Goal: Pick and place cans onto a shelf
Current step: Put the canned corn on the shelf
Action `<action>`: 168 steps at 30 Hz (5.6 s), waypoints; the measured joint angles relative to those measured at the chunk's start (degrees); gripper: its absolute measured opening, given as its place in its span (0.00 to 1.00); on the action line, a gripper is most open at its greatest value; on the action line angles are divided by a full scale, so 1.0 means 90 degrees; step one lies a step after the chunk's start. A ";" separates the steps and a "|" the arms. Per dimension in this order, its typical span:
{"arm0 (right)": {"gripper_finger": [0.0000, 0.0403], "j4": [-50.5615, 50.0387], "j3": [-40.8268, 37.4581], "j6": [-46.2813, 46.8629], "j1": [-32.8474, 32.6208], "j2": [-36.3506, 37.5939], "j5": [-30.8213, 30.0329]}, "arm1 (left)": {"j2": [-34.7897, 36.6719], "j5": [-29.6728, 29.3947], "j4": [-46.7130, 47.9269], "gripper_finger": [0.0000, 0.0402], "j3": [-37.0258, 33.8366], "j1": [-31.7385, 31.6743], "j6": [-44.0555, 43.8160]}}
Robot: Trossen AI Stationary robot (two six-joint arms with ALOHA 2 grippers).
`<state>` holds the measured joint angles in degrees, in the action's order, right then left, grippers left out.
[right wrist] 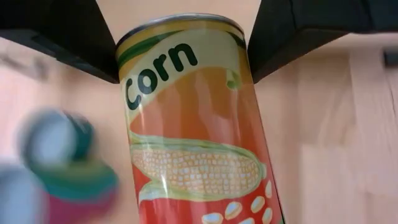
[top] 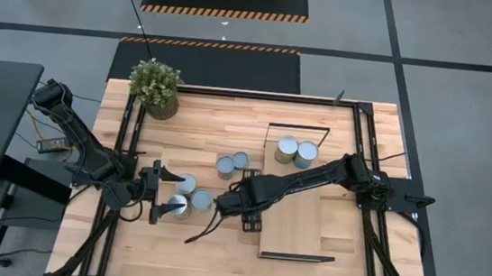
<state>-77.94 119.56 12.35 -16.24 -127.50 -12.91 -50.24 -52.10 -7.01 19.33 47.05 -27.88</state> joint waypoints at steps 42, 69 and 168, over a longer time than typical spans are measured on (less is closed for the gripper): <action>0.82 -0.1362 -0.4391 0.2508 0.0443 0.3984 0.1268 | -0.0431 0.0465 -0.1812 0.96 0.0000 -0.1255 0.0749; 0.82 0.0131 -0.4426 0.2318 -0.0192 0.3977 0.1574 | -0.5414 0.4385 -0.2231 0.96 0.3926 -0.4328 0.1339; 0.91 0.0326 -0.4941 0.2630 -0.1115 0.3485 -0.3254 | -0.3399 0.0824 0.1370 0.96 0.3056 -0.1236 0.0955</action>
<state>-75.01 75.09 36.02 -26.27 -96.14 -42.20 -80.83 -44.68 5.33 46.83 35.92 -19.29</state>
